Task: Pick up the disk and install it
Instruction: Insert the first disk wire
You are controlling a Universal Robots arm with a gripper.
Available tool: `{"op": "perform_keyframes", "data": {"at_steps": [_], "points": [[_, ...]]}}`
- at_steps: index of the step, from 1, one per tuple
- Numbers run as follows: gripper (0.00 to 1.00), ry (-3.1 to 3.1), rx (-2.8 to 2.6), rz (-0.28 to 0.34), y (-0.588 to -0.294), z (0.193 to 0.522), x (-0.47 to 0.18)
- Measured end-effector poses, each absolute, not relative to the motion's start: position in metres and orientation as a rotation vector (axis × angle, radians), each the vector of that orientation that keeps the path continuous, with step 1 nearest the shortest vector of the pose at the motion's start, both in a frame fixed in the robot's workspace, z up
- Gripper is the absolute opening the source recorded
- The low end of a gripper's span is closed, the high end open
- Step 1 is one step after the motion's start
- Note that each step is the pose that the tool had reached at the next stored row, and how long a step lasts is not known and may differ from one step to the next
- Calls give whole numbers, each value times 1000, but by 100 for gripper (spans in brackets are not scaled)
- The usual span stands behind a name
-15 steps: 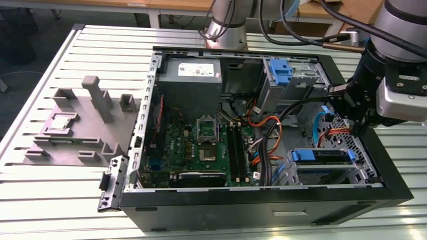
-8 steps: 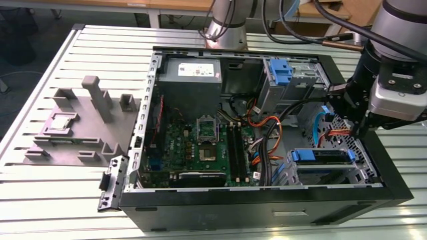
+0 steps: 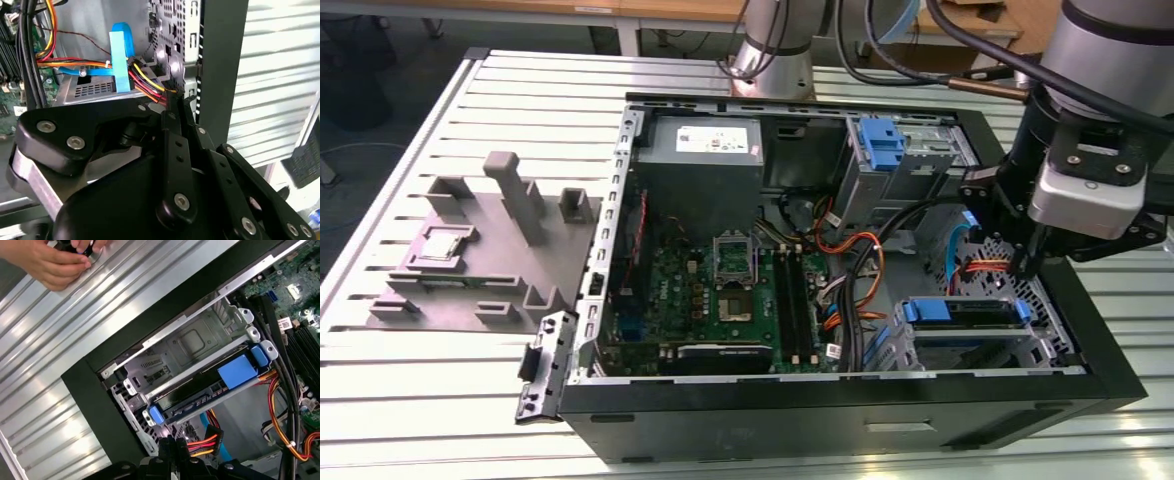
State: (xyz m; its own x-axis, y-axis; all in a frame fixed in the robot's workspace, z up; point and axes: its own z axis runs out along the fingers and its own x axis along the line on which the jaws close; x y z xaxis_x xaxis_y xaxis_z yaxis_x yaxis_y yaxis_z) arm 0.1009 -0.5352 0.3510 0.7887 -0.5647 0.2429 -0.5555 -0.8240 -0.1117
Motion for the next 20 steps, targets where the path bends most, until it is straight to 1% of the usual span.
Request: {"op": "perform_keyframes", "data": {"at_steps": [10,20], "points": [[17,1185,-2867,-422,-535,350,100],[17,1295,-2832,-425,-535,350,96]]}}
